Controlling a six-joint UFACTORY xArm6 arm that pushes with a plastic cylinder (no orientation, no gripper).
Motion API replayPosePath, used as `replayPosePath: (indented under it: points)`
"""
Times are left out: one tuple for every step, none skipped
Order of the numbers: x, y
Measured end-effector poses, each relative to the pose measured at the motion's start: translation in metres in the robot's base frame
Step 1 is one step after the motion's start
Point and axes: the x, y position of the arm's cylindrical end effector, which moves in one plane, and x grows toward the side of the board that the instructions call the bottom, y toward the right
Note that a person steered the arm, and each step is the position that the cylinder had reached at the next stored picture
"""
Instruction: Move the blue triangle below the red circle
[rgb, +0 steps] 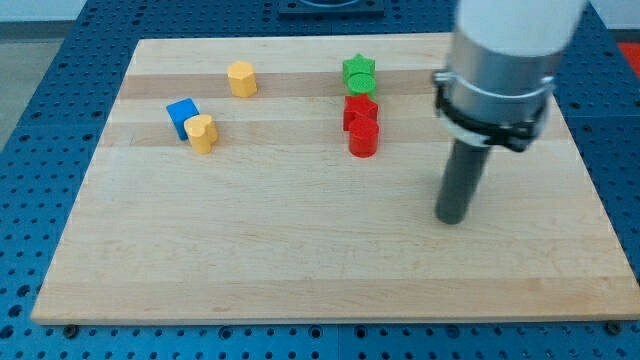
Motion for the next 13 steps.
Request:
replayPosePath:
  points:
    - [0.0, 0.025]
    - [-0.006, 0.037]
    - [-0.024, 0.038]
    - [-0.038, 0.038]
    - [-0.04, 0.033]
    - [-0.04, 0.024]
    - [-0.04, 0.011]
    - [-0.041, -0.002]
    - [-0.05, -0.006]
    - [-0.058, -0.007]
    - [-0.058, -0.015]
    - [-0.058, -0.026]
    - [-0.057, -0.04]
